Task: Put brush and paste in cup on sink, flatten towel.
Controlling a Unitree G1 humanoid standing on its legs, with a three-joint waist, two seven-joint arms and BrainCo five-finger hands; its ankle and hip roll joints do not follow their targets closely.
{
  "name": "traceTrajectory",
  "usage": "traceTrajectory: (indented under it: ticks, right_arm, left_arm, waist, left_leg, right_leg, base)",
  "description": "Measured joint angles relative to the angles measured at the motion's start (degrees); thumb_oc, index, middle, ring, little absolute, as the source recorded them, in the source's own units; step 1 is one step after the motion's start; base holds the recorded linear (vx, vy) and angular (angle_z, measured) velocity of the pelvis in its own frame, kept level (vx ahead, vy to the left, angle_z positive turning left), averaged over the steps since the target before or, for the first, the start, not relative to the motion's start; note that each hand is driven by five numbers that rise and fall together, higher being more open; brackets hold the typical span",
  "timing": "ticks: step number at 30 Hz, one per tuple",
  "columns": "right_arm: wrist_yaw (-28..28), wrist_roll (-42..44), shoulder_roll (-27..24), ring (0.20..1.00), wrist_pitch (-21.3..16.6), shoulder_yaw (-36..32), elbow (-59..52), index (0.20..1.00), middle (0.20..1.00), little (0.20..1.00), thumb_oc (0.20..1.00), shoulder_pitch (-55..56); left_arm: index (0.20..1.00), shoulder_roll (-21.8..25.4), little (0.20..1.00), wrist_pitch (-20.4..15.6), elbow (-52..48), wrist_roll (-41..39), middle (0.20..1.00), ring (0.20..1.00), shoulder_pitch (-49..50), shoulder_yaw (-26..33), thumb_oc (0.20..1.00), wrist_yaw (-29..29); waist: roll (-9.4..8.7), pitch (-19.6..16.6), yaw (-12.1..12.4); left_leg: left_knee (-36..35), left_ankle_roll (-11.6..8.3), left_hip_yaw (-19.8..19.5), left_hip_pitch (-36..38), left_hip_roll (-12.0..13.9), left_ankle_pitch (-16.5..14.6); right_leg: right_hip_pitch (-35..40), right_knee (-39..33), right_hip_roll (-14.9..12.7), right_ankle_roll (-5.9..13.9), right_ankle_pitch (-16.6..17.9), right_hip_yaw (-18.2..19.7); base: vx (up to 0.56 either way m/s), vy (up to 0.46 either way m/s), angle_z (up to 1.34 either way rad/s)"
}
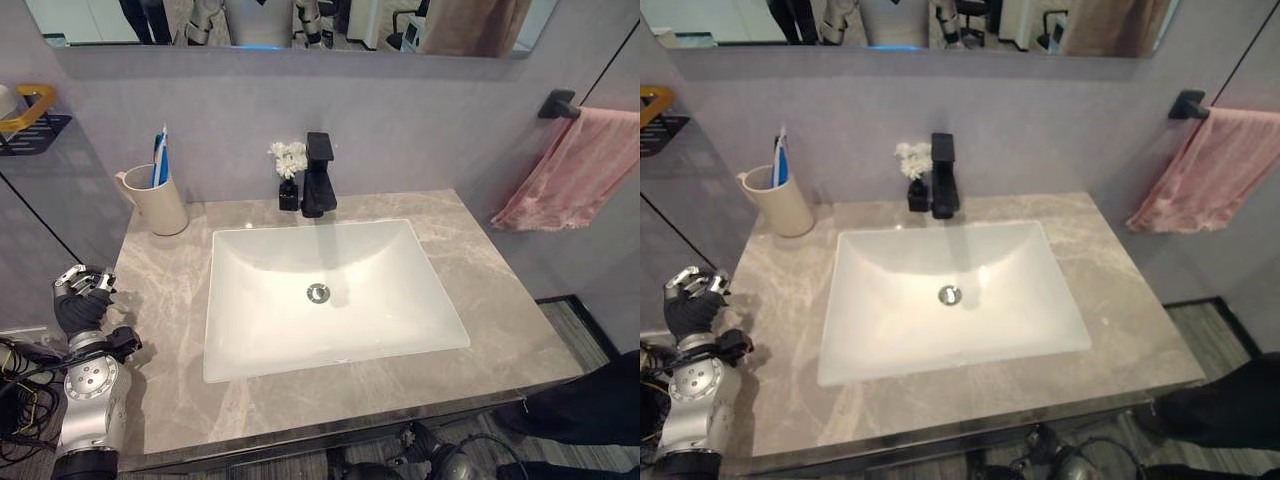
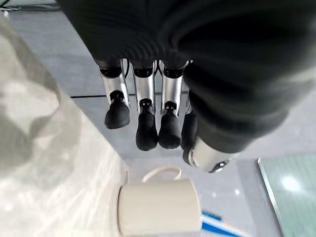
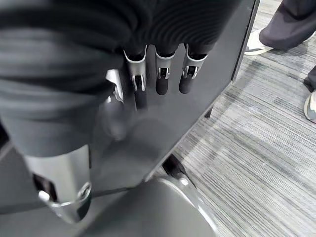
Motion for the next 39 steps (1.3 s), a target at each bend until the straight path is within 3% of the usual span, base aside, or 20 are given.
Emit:
traceTrajectory:
  ticks: [4, 13, 17, 18, 39]
  right_arm:
    - [-0.2, -0.99, -0.28, 1.0, -0.08, 0.75, -0.49, 1.0, 1.0, 1.0, 1.0, -1.91]
    - [-1.49, -0.96, -0.8, 1.0, -0.02, 0.79, -0.46, 1.0, 1.0, 1.0, 1.0, -6.66]
    - [-1.9, -0.92, -0.89, 1.0, 0.07, 0.85, -0.05, 1.0, 1.0, 1.0, 1.0, -7.22]
    - [-1.93, -0.91, -1.02, 1.0, 0.2, 1.46, 0.0, 1.0, 1.0, 1.0, 1.0, -7.26]
    - [-3.82, 1.75, -1.12, 1.0, 0.15, 3.05, -0.09, 1.0, 1.0, 1.0, 1.0, -8.36]
  left_arm:
    - [0.2, 1.49, 0.2, 0.2, 4.38, -0.02, 0.2, 0.2, -4.38, -0.28, 0.2, 1.98]
    - [0.2, 8.58, 0.2, -0.05, 11.8, -3.78, 0.2, 0.2, -14.45, -2.24, 0.2, 3.94]
    - [0.2, 12.46, 0.2, 0.07, 16.68, -4.55, 0.2, 0.2, -20.0, -4.19, 0.2, 3.88]
    - [0.2, 12.71, 0.2, 0.02, 16.93, -4.94, 0.2, 0.2, -20.55, -4.17, 0.2, 3.92]
    - [0.2, 20.0, 0.2, -0.34, 26.0, -8.24, 0.2, 0.2, -29.78, -10.05, 0.2, 3.43]
  waist:
    - [0.92, 0.58, -0.27]
    - [-0.38, 4.49, -1.73]
    - [-0.45, 4.51, -1.76]
    - [-0.41, 4.53, -1.85]
    - [-0.49, 4.56, -3.33]
  left_leg:
    - [-0.01, -0.05, 1.42, -3.03, -0.93, 0.36]
    - [-0.45, -0.45, 2.93, -6.82, -1.25, 1.03]
    - [-1.5, -0.49, 2.98, -8.0, -0.85, 1.29]
    - [-2.25, -0.49, 3.05, -7.56, -0.7, 1.53]
    - [-2.86, -0.58, 3.45, -10.57, -1.05, 1.84]
  right_leg:
    - [-2.63, -1.97, -0.42, 0.1, 2.45, 1.19]
    - [-7.34, -2.4, -0.39, 0.21, 3.47, 2.59]
    - [-9.07, -2.41, 0.06, -0.12, 3.47, 2.51]
    - [-9.1, -2.41, 0.26, -0.97, 4.12, 2.56]
    - [-12.42, -2.42, -0.13, -0.66, 3.89, 2.6]
  base:
    - [-0.11, -0.005, -0.14]
    - [-0.02, -0.031, -0.08]
    - [0.01, -0.026, -0.02]
    - [0.0, -0.022, -0.07]
    - [0.0, -0.002, 0.0]
